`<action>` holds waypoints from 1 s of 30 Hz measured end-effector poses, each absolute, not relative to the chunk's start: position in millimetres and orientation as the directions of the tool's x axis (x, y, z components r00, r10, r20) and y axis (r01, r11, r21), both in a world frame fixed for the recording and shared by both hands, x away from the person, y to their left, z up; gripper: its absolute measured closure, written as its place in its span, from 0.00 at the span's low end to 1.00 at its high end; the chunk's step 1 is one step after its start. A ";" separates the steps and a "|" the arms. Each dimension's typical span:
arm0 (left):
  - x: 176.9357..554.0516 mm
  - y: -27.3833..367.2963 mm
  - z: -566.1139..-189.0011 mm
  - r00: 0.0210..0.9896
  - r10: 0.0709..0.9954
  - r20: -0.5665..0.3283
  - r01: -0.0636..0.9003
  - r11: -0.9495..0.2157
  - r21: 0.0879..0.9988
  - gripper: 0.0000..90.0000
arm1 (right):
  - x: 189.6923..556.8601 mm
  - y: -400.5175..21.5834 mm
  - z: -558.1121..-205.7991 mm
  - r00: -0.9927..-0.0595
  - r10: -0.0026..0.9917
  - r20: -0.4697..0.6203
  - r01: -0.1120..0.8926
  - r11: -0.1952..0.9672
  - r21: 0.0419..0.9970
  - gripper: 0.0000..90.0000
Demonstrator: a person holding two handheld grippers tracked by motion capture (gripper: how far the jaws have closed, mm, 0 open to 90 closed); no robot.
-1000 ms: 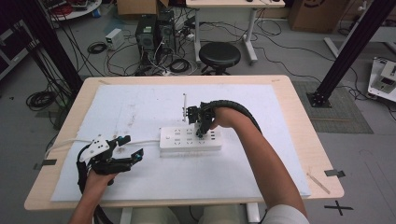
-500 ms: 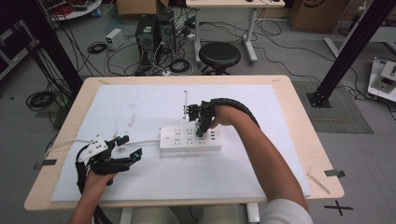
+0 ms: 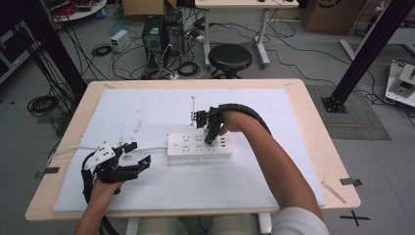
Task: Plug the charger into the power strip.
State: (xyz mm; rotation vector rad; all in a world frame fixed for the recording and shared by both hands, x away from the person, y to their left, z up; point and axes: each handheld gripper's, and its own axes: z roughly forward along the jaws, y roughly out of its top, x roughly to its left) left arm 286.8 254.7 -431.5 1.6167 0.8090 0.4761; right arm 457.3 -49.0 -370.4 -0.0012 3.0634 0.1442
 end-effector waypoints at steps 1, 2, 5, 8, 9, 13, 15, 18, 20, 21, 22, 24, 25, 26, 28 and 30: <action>286.7 254.6 -431.6 0.674 0.728 -0.128 0.242 -0.053 0.969 0.23 | 457.7 -50.0 -370.7 -0.998 0.003 -0.070 -0.004 0.995 0.101 0.71; 286.6 254.5 -431.6 0.674 0.728 -0.128 0.242 -0.054 0.969 0.23 | 457.8 -51.4 -371.2 -0.998 0.007 -0.070 -0.001 0.994 0.112 0.71; 285.8 254.0 -431.2 0.671 0.730 -0.127 0.242 -0.054 0.969 0.23 | 456.7 -57.5 -372.8 -0.997 0.020 -0.073 0.008 0.987 0.160 0.71; 285.9 253.2 -431.1 0.672 0.730 -0.124 0.245 -0.061 0.968 0.23 | 456.4 -63.2 -374.9 -0.997 0.033 -0.075 0.016 0.977 0.211 0.70; 286.1 252.4 -430.5 0.672 0.730 -0.124 0.245 -0.062 0.968 0.23 | 456.8 -63.8 -375.3 -0.997 0.031 -0.070 0.015 0.976 0.216 0.70; 286.0 251.6 -429.0 0.673 0.729 -0.122 0.244 -0.064 0.968 0.23 | 458.6 -65.7 -376.0 -0.998 0.029 -0.059 0.015 0.972 0.233 0.70; 285.5 251.6 -429.0 0.671 0.731 -0.124 0.246 -0.062 0.967 0.23 | 459.0 -65.9 -376.0 -0.998 0.022 -0.058 0.008 0.972 0.237 0.70; 284.3 251.4 -429.1 0.671 0.730 -0.129 0.250 -0.059 0.966 0.23 | 458.3 -66.0 -375.7 -0.998 0.027 -0.062 0.011 0.971 0.240 0.70; 283.6 251.1 -428.6 0.672 0.730 -0.126 0.250 -0.063 0.966 0.23 | 457.5 -65.5 -373.3 -0.997 0.045 -0.067 0.028 0.969 0.245 0.63; 283.3 250.7 -428.3 0.675 0.727 -0.126 0.249 -0.063 0.966 0.23 | 458.0 -66.5 -371.6 -0.995 0.065 -0.071 0.043 0.961 0.272 0.55; 283.1 250.9 -428.0 0.674 0.729 -0.123 0.247 -0.066 0.967 0.23 | 458.7 -68.3 -367.7 -0.993 0.095 -0.066 0.070 0.949 0.308 0.50; 282.5 251.4 -427.7 0.671 0.731 -0.125 0.248 -0.062 0.967 0.23 | 457.8 -72.9 -359.8 -0.989 0.140 -0.054 0.111 0.922 0.372 0.45; 282.5 251.6 -427.8 0.669 0.732 -0.127 0.247 -0.058 0.967 0.23 | 457.0 -76.2 -355.6 -0.986 0.158 -0.059 0.123 0.913 0.390 0.40; 282.6 252.1 -427.9 0.668 0.734 -0.126 0.245 -0.057 0.968 0.23 | 456.5 -78.2 -353.5 -0.983 0.169 -0.065 0.130 0.909 0.396 0.38; 282.4 252.5 -428.7 0.667 0.734 -0.128 0.247 -0.055 0.967 0.23 | 455.0 -85.6 -349.0 -0.977 0.203 -0.068 0.158 0.896 0.415 0.35; 282.1 252.2 -429.0 0.669 0.732 -0.131 0.250 -0.055 0.967 0.23 | 453.4 -95.0 -345.9 -0.968 0.240 -0.068 0.187 0.879 0.440 0.31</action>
